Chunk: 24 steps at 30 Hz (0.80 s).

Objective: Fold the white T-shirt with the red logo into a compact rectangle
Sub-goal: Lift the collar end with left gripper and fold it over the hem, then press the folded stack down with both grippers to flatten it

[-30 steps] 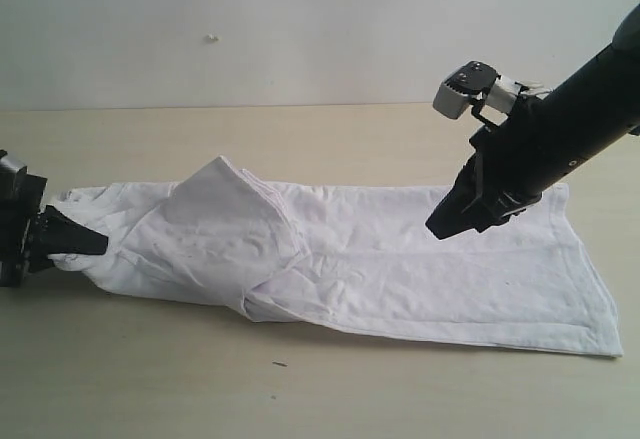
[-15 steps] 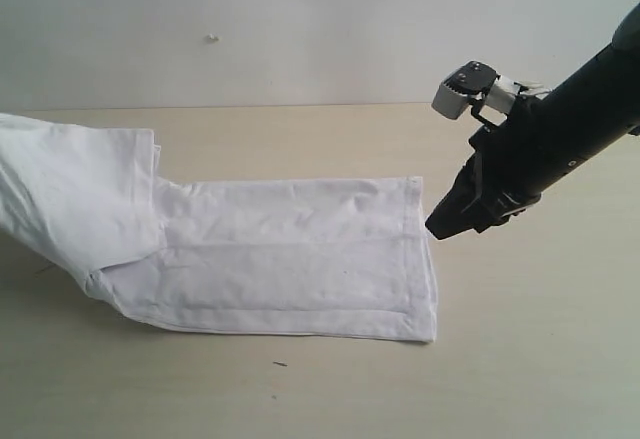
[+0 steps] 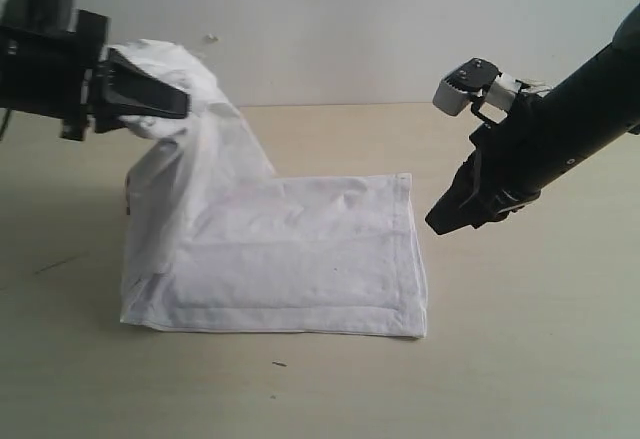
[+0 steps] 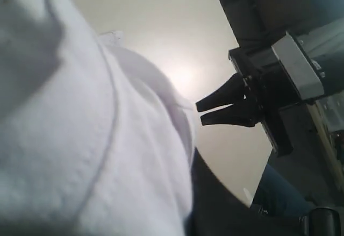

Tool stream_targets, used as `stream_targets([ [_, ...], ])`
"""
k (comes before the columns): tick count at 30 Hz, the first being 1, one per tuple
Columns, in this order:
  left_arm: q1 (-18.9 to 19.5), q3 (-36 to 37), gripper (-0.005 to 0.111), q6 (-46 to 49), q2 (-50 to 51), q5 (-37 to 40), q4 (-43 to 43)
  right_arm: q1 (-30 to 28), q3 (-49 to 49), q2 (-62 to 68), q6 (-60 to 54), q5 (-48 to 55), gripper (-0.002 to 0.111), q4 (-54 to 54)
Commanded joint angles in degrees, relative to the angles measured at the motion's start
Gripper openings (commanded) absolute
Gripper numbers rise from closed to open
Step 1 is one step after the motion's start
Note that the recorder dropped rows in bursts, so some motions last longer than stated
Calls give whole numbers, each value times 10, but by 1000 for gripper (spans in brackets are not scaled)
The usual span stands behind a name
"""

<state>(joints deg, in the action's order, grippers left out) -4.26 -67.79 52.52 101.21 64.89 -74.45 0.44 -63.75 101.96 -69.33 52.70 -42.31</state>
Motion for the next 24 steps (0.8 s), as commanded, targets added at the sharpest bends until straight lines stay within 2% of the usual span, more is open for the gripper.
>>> stream_targets([
  [1, -111, -3, 0, 3, 18, -119, -66, 2, -1, -7, 6, -2, 21, -6],
  [4, -182, -8, 3, 6, 45, -191, -70, 2, -1, -7, 18, -2, 21, -6],
  [6, -214, -8, 14, 12, 66, -210, -75, 2, -1, -7, 19, -2, 21, -6],
  [8, -237, -11, 33, 33, 89, -210, -84, 2, -1, -7, 19, -2, 21, -6],
  [11, -256, -15, 74, 56, 115, -187, -111, 2, -1, -7, 19, -2, 21, -6],
  [13, -256, -24, 91, 62, 129, -141, -115, 2, -1, -7, 19, -2, 21, -6],
  [16, -243, -38, 97, 63, 133, -97, -103, 2, -1, -7, 19, -2, 21, -6],
  [21, -198, -58, 97, 62, 133, -92, -84, 2, -1, -7, 19, -2, 21, -6],
  [24, -172, -57, 96, 56, 133, -82, -41, 2, -1, -7, 19, -5, 21, -6],
])
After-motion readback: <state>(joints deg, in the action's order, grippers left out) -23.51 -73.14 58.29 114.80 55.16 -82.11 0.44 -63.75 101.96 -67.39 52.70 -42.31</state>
